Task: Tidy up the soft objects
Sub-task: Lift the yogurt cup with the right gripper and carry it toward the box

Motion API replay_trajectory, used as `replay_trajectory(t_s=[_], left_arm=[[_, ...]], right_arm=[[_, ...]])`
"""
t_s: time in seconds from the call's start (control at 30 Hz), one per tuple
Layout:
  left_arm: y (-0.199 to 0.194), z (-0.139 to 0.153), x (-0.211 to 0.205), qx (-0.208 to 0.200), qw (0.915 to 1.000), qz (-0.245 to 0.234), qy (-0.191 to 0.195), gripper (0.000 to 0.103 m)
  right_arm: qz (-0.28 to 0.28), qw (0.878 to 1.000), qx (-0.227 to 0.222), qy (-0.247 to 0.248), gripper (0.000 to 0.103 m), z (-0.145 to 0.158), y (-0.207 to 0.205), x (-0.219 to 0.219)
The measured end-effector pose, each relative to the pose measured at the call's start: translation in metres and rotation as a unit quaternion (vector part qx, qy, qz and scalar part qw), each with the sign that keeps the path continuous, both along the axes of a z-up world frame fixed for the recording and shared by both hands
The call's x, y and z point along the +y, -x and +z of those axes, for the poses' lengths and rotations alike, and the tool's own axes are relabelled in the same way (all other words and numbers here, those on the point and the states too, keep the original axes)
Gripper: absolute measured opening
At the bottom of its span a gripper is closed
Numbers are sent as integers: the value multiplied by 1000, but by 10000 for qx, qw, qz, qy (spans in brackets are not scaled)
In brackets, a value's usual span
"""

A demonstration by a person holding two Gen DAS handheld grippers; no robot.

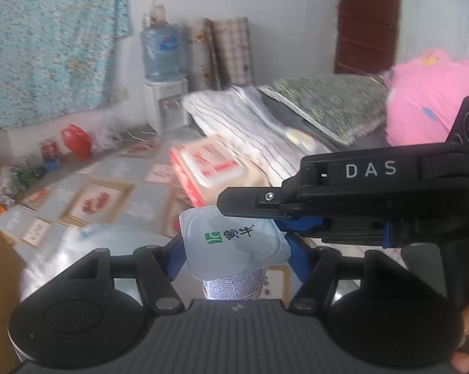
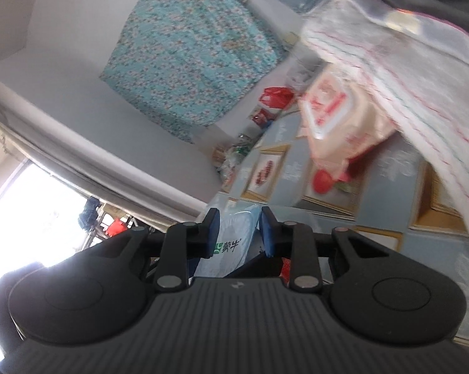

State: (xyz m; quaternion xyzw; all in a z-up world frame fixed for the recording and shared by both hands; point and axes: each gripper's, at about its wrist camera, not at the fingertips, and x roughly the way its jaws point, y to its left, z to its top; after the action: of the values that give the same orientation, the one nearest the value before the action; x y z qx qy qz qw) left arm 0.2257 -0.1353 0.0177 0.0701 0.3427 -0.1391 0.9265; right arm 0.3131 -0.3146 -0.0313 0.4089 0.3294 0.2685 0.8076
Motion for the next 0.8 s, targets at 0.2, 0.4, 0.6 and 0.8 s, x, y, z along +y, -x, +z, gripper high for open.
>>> replay_trajectory(t_s=[0.2, 0.4, 0.6, 0.8], left_arm=[[-11, 33, 36, -23, 9991, 420, -84, 67], [-27, 54, 75, 12, 9962, 865, -121, 67], [-24, 79, 118, -164, 9922, 1233, -76, 68], [8, 106, 181, -276, 9850, 1705, 12, 68]], right_arm=[[547, 9984, -136, 50, 27, 36, -23, 41], [984, 9951, -47, -68, 27, 58, -50, 82], [1411, 9899, -114, -9, 27, 93, -63, 130], [2089, 9775, -292, -41, 27, 128, -52, 204]])
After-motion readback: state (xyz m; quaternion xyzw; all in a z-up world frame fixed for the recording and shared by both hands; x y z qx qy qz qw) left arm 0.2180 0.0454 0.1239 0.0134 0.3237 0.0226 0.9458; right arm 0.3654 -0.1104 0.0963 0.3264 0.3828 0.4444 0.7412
